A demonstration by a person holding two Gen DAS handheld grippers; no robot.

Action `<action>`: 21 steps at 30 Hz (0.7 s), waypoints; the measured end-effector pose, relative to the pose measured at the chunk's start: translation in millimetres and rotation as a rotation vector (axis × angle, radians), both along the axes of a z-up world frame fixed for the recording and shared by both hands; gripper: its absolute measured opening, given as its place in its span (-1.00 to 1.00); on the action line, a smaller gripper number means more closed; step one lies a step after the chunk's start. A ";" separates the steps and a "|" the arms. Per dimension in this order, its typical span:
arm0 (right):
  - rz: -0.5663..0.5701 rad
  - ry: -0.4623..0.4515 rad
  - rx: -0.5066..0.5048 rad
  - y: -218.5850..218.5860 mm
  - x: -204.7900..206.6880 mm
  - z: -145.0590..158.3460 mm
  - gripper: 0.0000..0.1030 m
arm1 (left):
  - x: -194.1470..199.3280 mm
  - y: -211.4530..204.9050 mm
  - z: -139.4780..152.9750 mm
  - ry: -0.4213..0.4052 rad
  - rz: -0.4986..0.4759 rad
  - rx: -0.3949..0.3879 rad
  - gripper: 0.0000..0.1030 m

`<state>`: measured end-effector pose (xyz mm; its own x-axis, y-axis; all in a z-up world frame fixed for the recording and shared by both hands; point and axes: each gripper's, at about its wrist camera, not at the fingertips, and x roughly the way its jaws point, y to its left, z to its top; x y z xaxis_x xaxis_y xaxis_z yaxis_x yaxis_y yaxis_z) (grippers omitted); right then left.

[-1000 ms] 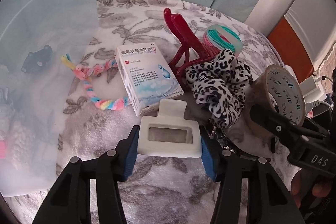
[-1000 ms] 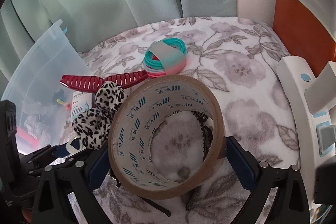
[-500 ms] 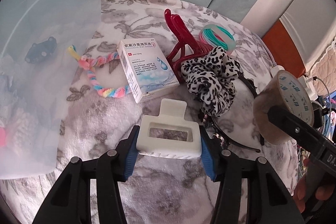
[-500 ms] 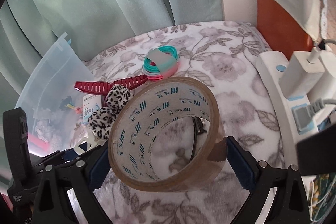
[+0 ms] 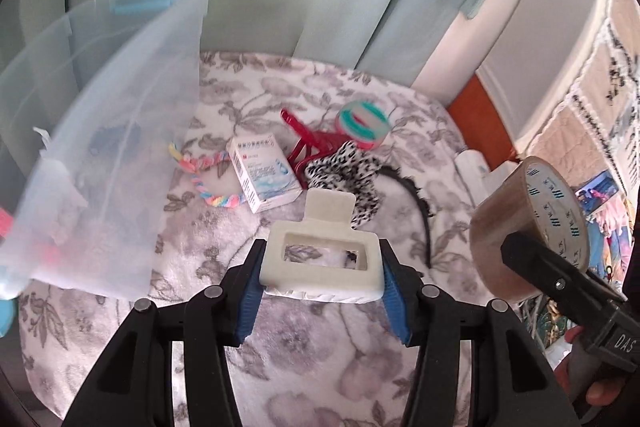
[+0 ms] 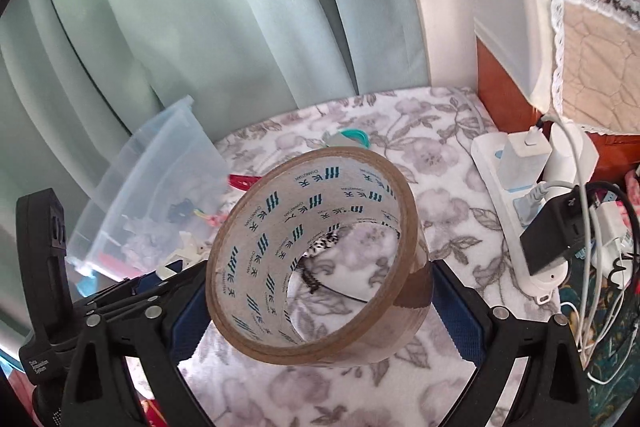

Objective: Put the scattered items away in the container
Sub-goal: 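Carry the tape roll with the right tool while the left tool carries the white clip over the box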

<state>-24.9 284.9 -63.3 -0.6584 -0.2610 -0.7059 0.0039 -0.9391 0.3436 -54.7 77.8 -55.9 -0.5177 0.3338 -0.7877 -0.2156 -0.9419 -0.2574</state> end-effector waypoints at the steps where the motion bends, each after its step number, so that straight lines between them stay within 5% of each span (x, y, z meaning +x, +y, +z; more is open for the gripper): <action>1: 0.002 0.008 -0.003 -1.9 3.9 4.9 0.94 | 3.8 -0.7 7.7 0.017 -0.001 0.006 0.06; 21: 0.111 0.272 0.030 -70.1 59.7 117.0 0.94 | 69.9 -63.0 125.3 0.302 0.060 0.120 0.06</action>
